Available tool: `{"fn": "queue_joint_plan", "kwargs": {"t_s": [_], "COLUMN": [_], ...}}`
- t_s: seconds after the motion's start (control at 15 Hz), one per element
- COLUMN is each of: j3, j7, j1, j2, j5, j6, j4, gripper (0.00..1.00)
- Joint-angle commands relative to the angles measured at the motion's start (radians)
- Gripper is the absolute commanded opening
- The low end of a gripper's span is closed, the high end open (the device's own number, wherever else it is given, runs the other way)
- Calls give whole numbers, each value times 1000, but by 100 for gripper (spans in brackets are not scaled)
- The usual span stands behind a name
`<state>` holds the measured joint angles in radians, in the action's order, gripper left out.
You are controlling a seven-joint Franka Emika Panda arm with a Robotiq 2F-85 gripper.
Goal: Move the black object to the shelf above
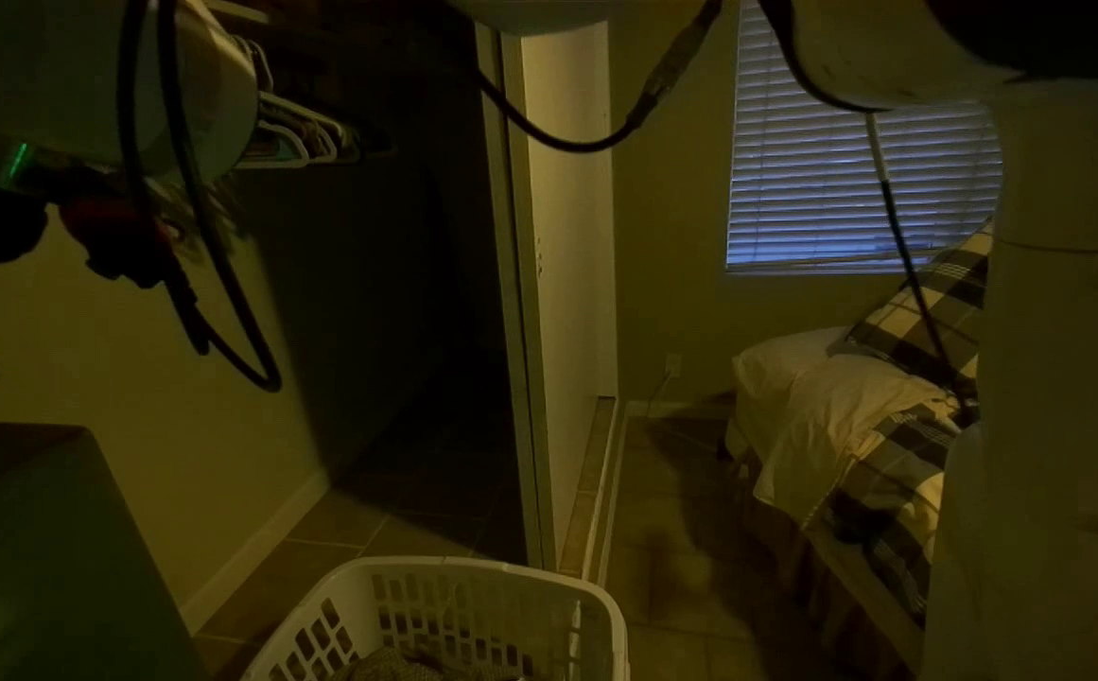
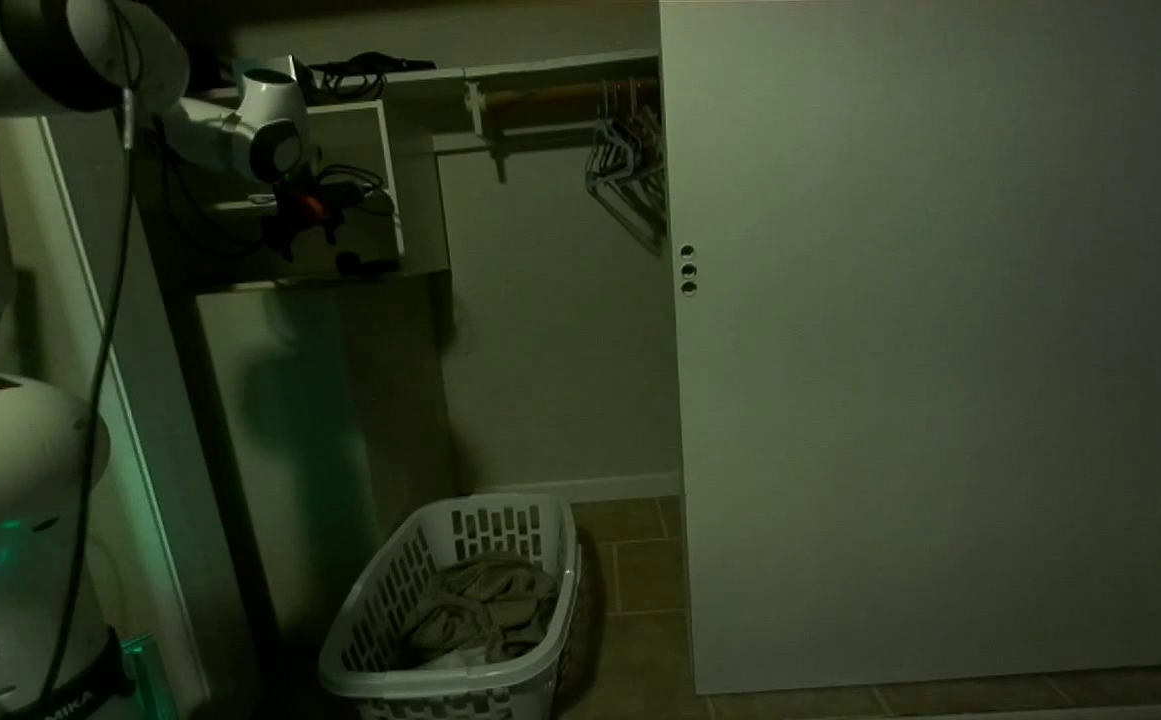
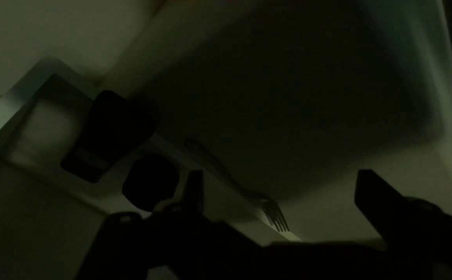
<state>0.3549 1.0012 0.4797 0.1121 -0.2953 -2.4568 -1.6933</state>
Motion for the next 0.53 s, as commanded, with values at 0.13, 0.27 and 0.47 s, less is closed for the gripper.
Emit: {"fn": "queue_joint_plan", "kwargs": {"t_s": [0.13,0.27,0.47], "j3": [48,65,43], "j7": [-210,-173,-164], "j1": [-21,-41,-21], "j2": [163,123,134], "j5": [28,22,5], "j6": [-8,-17,-18], "j4": [201,142,150], "gripper": [100,100,100]}}
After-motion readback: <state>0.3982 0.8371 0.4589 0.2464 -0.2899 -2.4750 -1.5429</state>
